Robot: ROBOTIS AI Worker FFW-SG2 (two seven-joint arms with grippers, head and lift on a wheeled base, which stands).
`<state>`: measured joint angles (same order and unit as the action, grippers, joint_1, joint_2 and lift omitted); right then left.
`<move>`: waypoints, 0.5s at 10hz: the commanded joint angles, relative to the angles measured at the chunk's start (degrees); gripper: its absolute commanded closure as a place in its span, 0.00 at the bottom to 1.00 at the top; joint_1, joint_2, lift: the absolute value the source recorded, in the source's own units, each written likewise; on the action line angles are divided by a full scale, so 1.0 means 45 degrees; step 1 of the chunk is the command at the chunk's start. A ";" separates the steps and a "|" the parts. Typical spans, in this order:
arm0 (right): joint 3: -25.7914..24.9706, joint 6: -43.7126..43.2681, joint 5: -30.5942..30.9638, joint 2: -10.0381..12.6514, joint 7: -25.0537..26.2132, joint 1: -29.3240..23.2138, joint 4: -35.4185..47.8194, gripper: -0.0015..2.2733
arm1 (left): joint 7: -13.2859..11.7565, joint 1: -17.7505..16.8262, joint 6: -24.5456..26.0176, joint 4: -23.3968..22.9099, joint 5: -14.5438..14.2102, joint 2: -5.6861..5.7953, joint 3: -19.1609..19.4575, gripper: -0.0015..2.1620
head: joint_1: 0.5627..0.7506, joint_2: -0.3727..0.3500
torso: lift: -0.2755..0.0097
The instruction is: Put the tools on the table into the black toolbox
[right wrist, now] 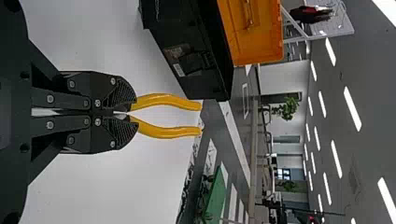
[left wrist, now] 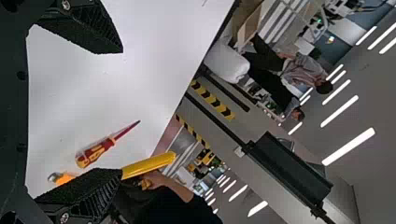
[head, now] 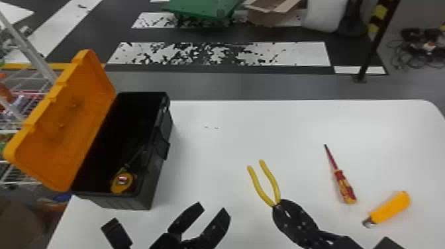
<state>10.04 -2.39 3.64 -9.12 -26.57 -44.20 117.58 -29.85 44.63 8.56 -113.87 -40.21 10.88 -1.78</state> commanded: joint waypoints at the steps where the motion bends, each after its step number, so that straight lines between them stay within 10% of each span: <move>1: 0.0288 -0.0141 0.0149 -0.0140 -0.0171 -0.0099 0.0005 0.99 | -0.0359 -0.0036 0.1683 -0.0439 -0.0869 -0.0132 0.0630 0.04 | 0.70 0.70 | 0.70; 5: 0.0991 -0.0062 0.0696 -0.0297 -0.0288 -0.0197 -0.0015 0.99 | -0.0750 -0.0075 0.3129 -0.1044 -0.1611 -0.0327 0.1002 0.04 | 0.70 0.79 | 0.70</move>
<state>14.29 -2.80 6.53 -10.41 -27.81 -45.07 117.55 -33.23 44.30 22.15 -118.30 -47.14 9.52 2.63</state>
